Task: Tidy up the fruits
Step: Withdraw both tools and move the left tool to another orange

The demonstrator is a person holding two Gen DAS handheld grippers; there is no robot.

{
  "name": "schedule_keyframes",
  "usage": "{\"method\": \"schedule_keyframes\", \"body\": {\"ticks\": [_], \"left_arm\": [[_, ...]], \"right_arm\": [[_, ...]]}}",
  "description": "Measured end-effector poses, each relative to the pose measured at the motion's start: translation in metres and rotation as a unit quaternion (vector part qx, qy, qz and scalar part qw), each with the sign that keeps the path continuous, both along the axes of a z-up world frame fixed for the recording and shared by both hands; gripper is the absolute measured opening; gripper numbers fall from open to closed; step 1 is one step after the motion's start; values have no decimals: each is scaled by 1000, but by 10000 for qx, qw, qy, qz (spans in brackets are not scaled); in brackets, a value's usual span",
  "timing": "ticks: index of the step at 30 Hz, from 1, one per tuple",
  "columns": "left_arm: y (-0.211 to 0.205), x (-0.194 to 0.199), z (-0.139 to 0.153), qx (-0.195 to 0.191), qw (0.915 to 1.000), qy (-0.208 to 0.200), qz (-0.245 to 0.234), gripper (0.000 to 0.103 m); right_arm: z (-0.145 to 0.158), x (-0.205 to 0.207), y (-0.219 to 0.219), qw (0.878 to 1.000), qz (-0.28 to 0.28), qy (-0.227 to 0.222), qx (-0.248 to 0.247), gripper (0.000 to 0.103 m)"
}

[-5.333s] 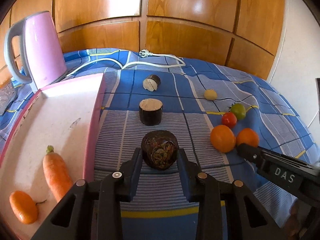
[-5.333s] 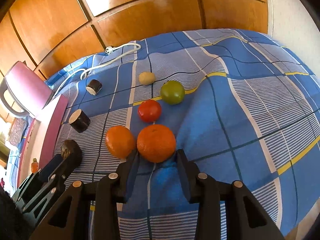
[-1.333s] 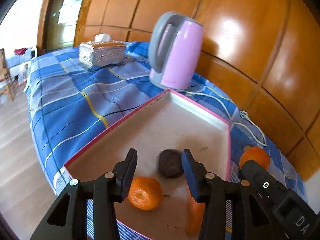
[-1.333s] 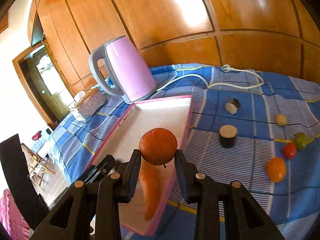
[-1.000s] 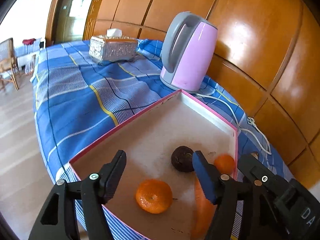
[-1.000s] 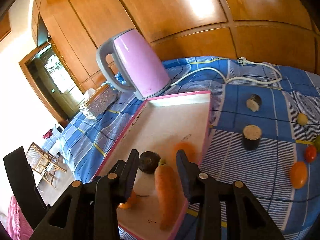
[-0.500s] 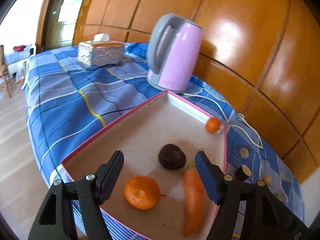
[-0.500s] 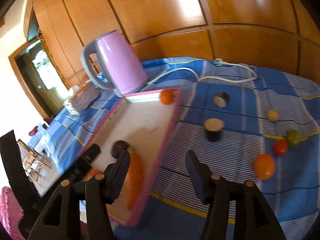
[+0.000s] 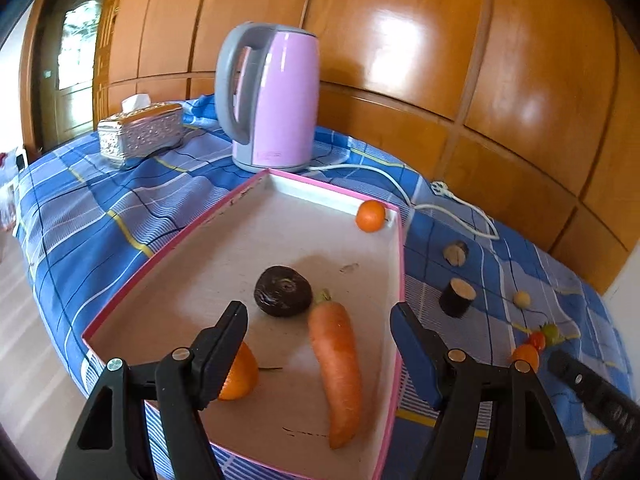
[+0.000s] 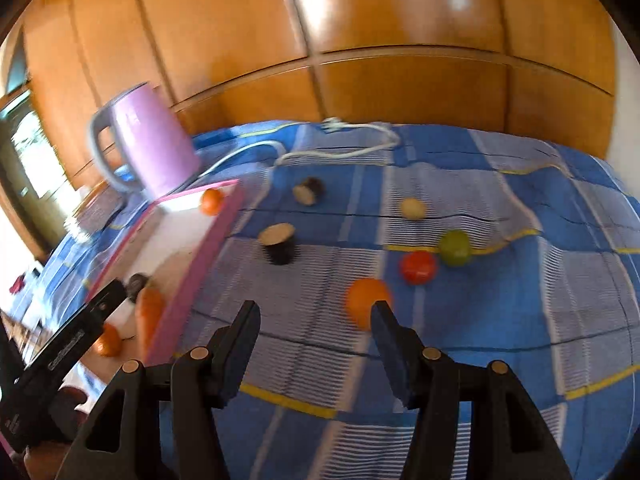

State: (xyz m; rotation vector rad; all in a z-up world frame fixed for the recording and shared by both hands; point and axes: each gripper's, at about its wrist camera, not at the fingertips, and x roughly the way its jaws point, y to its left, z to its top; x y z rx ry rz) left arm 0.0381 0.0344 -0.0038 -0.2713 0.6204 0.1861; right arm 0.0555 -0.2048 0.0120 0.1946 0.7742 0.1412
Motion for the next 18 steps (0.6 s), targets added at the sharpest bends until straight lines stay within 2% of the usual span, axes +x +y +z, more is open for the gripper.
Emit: {"method": "schedule_keyframes", "body": {"ticks": [5, 11, 15, 18], "left_arm": [[-10, 0, 0, 195, 9996, 10, -211, 74], [-31, 1, 0, 508, 9962, 19, -714, 74], [-44, 2, -1, 676, 9938, 30, -886, 74], [-50, 1, -2, 740, 9919, -27, -1035, 74]], "right_arm": [[-9, 1, -33, 9967, -702, 125, 394, 58], [-25, -1, -78, 9806, -1501, 433, 1185, 58], [-32, -4, -93, 9714, -1724, 525, 1544, 58], [-37, -3, -98, 9681, -1686, 635, 1741, 53]]}}
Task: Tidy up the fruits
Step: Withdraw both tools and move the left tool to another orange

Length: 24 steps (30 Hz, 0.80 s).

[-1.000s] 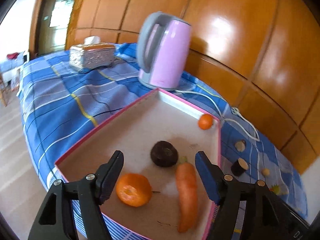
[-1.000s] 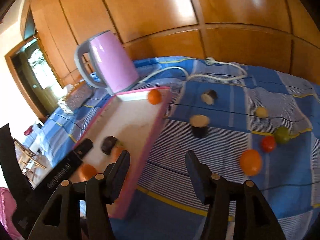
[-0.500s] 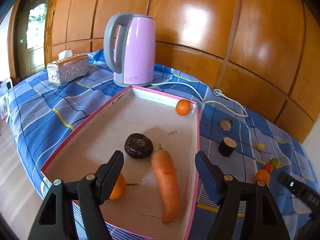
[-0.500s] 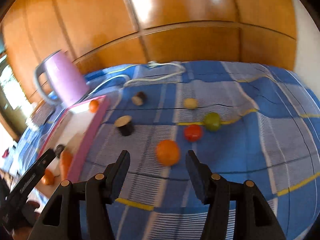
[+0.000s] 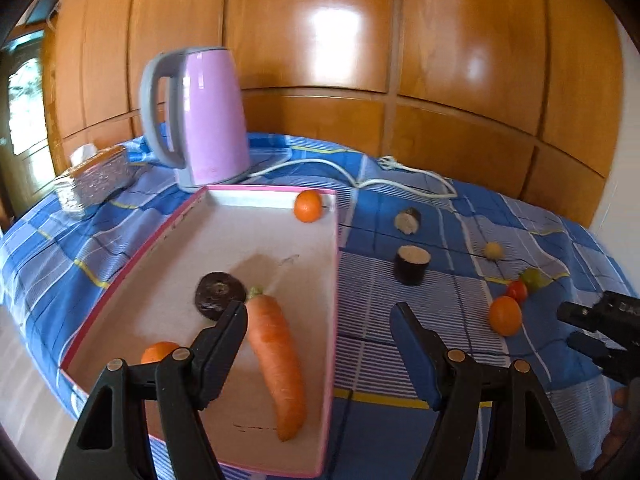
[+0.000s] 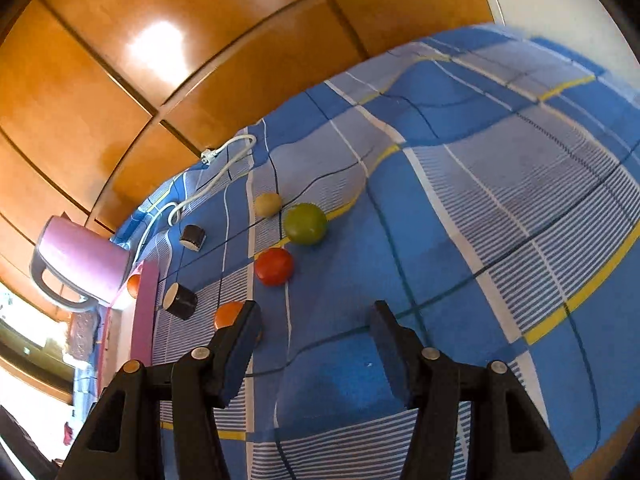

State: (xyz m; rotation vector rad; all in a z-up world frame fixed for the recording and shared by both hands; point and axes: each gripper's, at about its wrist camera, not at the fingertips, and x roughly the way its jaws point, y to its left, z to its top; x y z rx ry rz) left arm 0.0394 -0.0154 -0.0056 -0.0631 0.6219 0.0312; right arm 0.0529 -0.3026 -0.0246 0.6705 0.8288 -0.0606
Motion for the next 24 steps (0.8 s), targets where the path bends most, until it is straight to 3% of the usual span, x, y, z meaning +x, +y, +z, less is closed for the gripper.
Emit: {"method": "schedule_keyframes", "body": {"ticks": [2, 5, 10, 16, 24], "left_arm": [[-4, 1, -2, 3, 9999, 45, -136, 74], [-10, 2, -4, 19, 9995, 73, -294, 73], [-21, 3, -9, -12, 9977, 190, -658, 66], [-36, 7, -15, -240, 9913, 436, -1221, 42], [-63, 15, -17, -426, 9790, 662, -1879, 41]], "right_arm": [[-2, 1, 0, 10000, 35, 29, 79, 52], [-3, 4, 1, 9999, 96, 55, 103, 38], [-2, 7, 6, 9997, 215, 82, -60, 34], [-3, 9, 9, 9995, 251, 70, -193, 31], [0, 21, 19, 9979, 370, 18, -522, 28]]}}
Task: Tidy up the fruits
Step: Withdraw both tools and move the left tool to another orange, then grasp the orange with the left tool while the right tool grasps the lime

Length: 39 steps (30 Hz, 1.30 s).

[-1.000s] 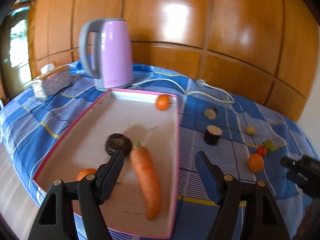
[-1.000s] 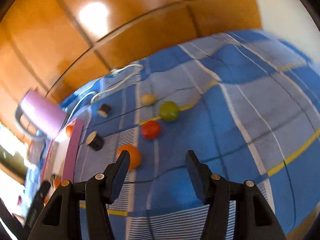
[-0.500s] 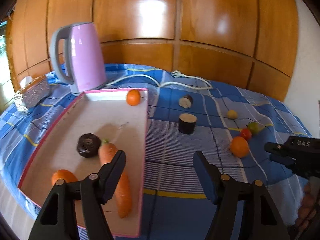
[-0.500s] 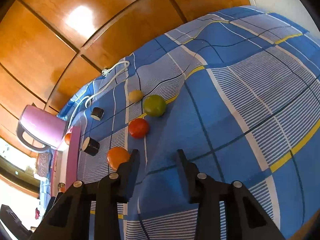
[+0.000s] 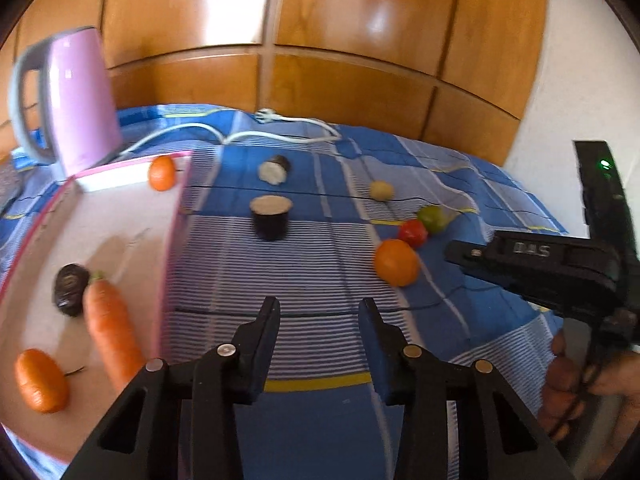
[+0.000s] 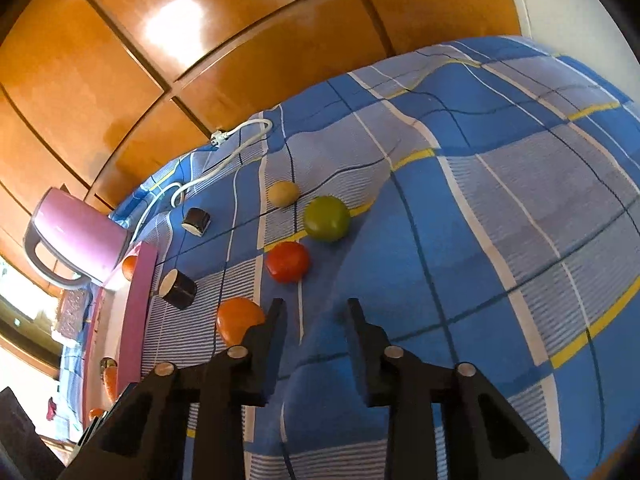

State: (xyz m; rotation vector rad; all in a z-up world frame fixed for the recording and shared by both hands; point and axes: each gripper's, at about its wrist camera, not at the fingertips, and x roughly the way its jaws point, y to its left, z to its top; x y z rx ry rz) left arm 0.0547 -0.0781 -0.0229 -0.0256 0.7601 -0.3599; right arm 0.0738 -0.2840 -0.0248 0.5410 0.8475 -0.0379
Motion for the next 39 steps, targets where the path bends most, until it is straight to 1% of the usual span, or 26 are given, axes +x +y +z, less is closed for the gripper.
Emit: {"method": "schedule_keyframes", "body": {"ticks": [5, 9, 10, 11, 13, 20, 24, 25, 26, 31, 33, 34, 35, 39], "left_arm": [[-15, 10, 0, -116, 9996, 112, -222, 42], [-27, 19, -3, -105, 9992, 171, -348, 43], [-31, 21, -3, -108, 9991, 184, -377, 45], [-33, 23, -3, -110, 9990, 180, -386, 50], [-37, 26, -3, -121, 9991, 152, -379, 55], [-54, 48, -10, -154, 9987, 246, -408, 56], [-58, 58, -17, -246, 9981, 401, -398, 55], [-57, 61, -20, -331, 9975, 490, -387, 55], [-56, 63, -22, -384, 9971, 549, -360, 53], [-57, 68, -24, -410, 9971, 571, -307, 49], [-57, 70, -25, -418, 9970, 585, -286, 47], [-56, 70, -26, -404, 9971, 587, -254, 43], [-55, 70, -27, -395, 9973, 580, -237, 41], [-52, 71, -28, -432, 9969, 620, -240, 39]], "right_arm": [[-1, 5, -5, 9999, -110, -9, -8, 28], [-2, 9, -12, 9997, -257, 4, 1, 28], [-2, 11, -13, 9996, -287, -9, -12, 28], [-2, 13, -14, 9995, -313, -21, -35, 28], [-2, 16, -15, 9993, -358, -38, -92, 28], [0, 29, -13, 9989, -350, -107, -291, 28], [1, 35, -12, 9984, -336, -180, -406, 28], [2, 37, -12, 9982, -332, -195, -454, 28], [2, 39, -11, 9981, -323, -201, -488, 29], [-3, 58, -6, 9973, -163, -199, -694, 31], [-7, 65, -2, 9961, -95, -121, -873, 32], [-10, 68, -1, 9959, -66, -36, -904, 33], [-13, 69, -2, 9959, -55, 35, -904, 32], [-14, 67, -1, 9954, -35, 4, -956, 32]]}}
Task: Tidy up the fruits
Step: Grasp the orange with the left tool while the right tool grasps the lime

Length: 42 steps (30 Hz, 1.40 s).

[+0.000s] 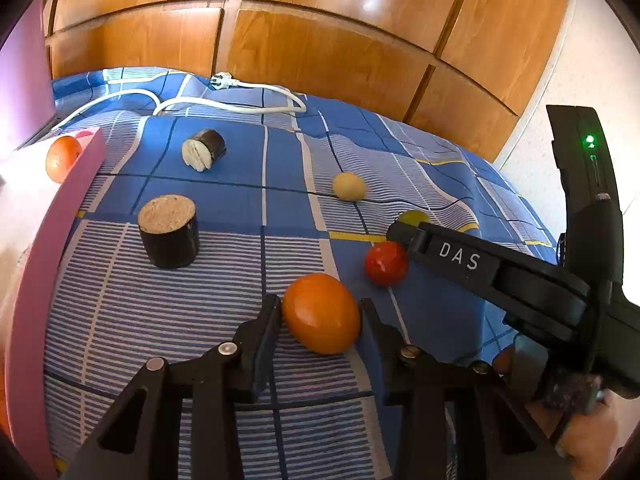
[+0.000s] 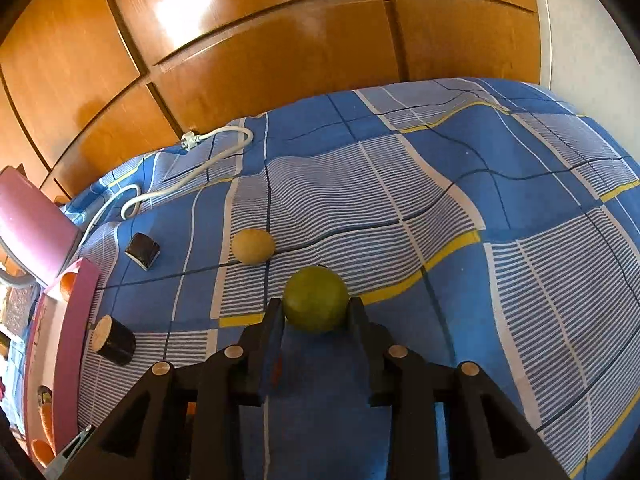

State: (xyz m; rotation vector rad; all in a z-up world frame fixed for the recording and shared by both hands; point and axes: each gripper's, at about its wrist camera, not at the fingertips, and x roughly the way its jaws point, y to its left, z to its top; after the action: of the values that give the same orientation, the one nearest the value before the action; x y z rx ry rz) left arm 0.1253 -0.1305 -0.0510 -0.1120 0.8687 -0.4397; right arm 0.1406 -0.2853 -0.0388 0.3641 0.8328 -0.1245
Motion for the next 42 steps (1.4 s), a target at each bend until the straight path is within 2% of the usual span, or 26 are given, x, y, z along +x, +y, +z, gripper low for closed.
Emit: {"method": "schedule_keyframes", "body": {"ticks": [5, 11, 19, 27, 35, 42], "left_arm": [[0, 0, -1, 24, 10000, -12, -12, 39], [6, -1, -1, -235, 9997, 0, 26, 39], [9, -3, -1, -283, 9996, -4, 89, 36], [12, -14, 3, -119, 9996, -175, 210, 34], [15, -29, 7, 242, 9983, -431, 303, 34], [26, -41, 14, 375, 9962, -609, 498, 34]], "right_arm": [[-4, -1, -4, 9998, -15, -27, 177, 33], [-6, -2, -10, 9986, -151, -147, 490, 33], [-3, -2, -7, 9992, -108, -126, 358, 32], [-1, -4, -8, 9994, -49, -142, 313, 32], [3, -15, -13, 9993, -239, -152, 230, 32], [16, -26, -5, 9992, -210, -333, -67, 32]]}}
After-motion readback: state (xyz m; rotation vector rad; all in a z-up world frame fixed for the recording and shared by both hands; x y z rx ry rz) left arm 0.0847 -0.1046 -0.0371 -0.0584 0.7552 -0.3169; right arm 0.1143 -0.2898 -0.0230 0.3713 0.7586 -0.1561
